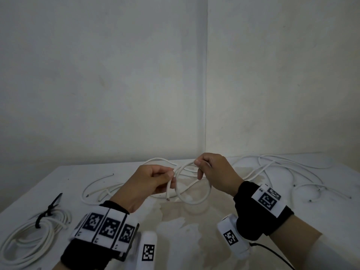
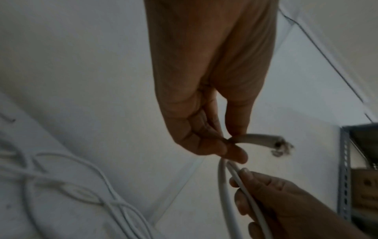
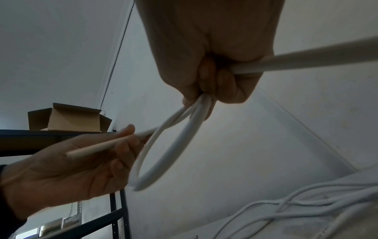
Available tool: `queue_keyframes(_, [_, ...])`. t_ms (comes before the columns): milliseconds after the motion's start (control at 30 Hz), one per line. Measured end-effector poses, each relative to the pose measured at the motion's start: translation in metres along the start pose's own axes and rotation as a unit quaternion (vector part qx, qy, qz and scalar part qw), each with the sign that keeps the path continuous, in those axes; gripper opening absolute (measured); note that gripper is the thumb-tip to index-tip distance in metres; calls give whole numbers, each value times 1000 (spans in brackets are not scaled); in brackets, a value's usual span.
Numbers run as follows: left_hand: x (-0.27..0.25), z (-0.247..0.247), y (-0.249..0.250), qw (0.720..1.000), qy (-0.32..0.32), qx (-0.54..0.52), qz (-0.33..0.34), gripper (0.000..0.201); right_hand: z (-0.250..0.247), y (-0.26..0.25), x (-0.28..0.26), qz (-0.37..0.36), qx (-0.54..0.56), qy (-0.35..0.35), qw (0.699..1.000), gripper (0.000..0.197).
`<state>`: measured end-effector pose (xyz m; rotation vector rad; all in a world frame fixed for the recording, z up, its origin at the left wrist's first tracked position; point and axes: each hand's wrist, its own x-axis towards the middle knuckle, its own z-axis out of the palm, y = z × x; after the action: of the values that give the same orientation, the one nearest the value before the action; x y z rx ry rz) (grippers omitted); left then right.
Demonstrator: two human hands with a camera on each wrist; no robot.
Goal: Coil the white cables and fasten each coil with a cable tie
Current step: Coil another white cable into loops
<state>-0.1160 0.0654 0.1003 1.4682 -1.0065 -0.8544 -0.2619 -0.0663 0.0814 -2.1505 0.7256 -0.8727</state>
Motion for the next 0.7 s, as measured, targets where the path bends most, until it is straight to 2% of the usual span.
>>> queue_keyframes(100, [1,1,-4,1000,-7,-12,-10,10,1,1,0,-7,-7,21,1000,32])
queue_keyframes(200, [5,6,-10,1000,19,12,7,8,1,-1,0,-9,16,20,1000,30])
queue_keyframes(367, [6,20,-16,999,19,-27,31,22,8,2,-2,2,44,20,999,29])
queue_keyframes(433, [9,22,-19,998,38,26,46,23,8,3,-4,9,59,13,998,28])
queue_keyframes(500, [12,21,-24,987,66,130,70,22,7,2,-5,8,65,4,998,28])
queue_keyframes(567, [13,19,-27,964,101,213,121,16,5,1,-5,3,66,-9,998,27])
queue_keyframes(633, [15,18,-29,936,131,275,173,20,4,0,-4,-4,66,-24,998,27])
queue_keyframes(700, [16,16,-29,915,152,317,197,15,3,0,-4,-6,67,-30,997,26])
